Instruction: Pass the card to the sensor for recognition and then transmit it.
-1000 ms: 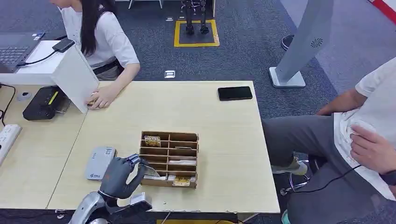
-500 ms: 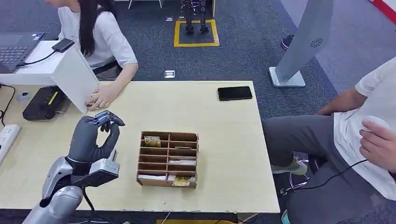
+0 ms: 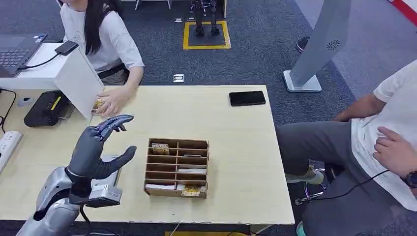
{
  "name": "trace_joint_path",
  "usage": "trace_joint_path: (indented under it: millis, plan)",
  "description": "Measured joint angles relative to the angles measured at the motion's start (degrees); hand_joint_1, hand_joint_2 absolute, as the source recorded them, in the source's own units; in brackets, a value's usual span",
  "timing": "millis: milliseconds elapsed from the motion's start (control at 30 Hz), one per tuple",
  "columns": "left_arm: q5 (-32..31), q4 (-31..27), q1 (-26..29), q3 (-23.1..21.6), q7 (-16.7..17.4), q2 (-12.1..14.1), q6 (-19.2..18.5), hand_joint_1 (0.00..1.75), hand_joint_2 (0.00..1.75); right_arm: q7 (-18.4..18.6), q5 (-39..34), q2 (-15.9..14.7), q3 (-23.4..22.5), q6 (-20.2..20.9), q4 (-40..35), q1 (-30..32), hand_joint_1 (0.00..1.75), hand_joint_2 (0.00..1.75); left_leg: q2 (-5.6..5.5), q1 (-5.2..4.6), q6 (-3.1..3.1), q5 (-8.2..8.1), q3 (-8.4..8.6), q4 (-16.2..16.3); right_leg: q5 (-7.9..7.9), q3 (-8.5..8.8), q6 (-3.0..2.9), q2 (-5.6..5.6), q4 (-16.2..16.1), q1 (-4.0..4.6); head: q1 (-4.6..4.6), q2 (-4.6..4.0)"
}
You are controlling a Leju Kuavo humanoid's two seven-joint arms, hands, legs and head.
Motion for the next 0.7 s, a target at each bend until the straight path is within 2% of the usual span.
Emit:
trace_joint_path:
  millis: [100, 267, 300, 400, 567, 700]
  plan:
    - [-3.9, 0.0, 0.6, -1.6, -1.7, 0.9, 0.8, 0.0, 1.75, 0.0, 0.0, 0.0, 0.0, 0.5, 0.0, -0.2, 0.0, 0.0, -0.01, 0.0, 0.0, 0.0, -0.01, 0.0, -0.01, 0.0, 0.0, 0.0, 0.0, 0.0, 0.0, 0.0]
    - [-5.0, 0.0, 0.7, -2.6, -2.0, 1.4, 0.9, 0.0, 1.75, 0.0, 0.0, 0.0, 0.1, 0.5, 0.0, -0.3, 0.0, 0.0, -0.01, 0.0, 0.0, 0.0, -0.01, 0.0, -0.01, 0.0, 0.0, 0.0, 0.0, 0.0, 0.02, 0.0]
    - [-9.5, 0.2, 1.2, -6.1, -2.1, 2.6, 2.9, 0.0, 1.75, 0.0, 0.0, 0.0, 0.1, 0.7, 0.0, -0.7, 0.0, 0.0, 0.0, -0.01, 0.0, -0.01, -0.01, 0.0, -0.01, 0.0, 0.0, 0.0, 0.0, 0.0, 0.02, 0.0]
    - [-10.5, 0.9, 1.6, -9.0, -2.4, 3.4, 4.5, 0.0, 1.75, 0.1, 0.0, 0.0, 0.2, 1.0, 0.0, -0.9, 0.0, 0.0, -0.01, -0.01, 0.0, -0.01, -0.01, 0.0, 0.0, 0.0, 0.0, -0.01, 0.0, 0.0, 0.02, 0.0]
    - [-13.1, 2.2, 1.7, -14.4, -1.5, 4.3, 5.0, 0.0, 1.75, 0.4, 0.0, 0.0, 0.4, 1.5, 0.0, -1.1, 0.0, 0.0, -0.01, -0.01, 0.0, -0.01, -0.01, 0.0, 0.0, 0.0, 0.0, -0.01, 0.0, 0.0, 0.0, 0.0]
    - [-12.2, 3.7, 1.6, -17.0, -1.4, 4.5, 4.8, 0.0, 1.75, 0.6, 0.0, 0.0, 0.7, 1.6, 0.0, -1.3, 0.0, 0.0, 0.0, -0.01, 0.0, -0.01, -0.01, 0.0, 0.0, -0.01, 0.0, 0.0, 0.0, 0.0, 0.02, 0.0]
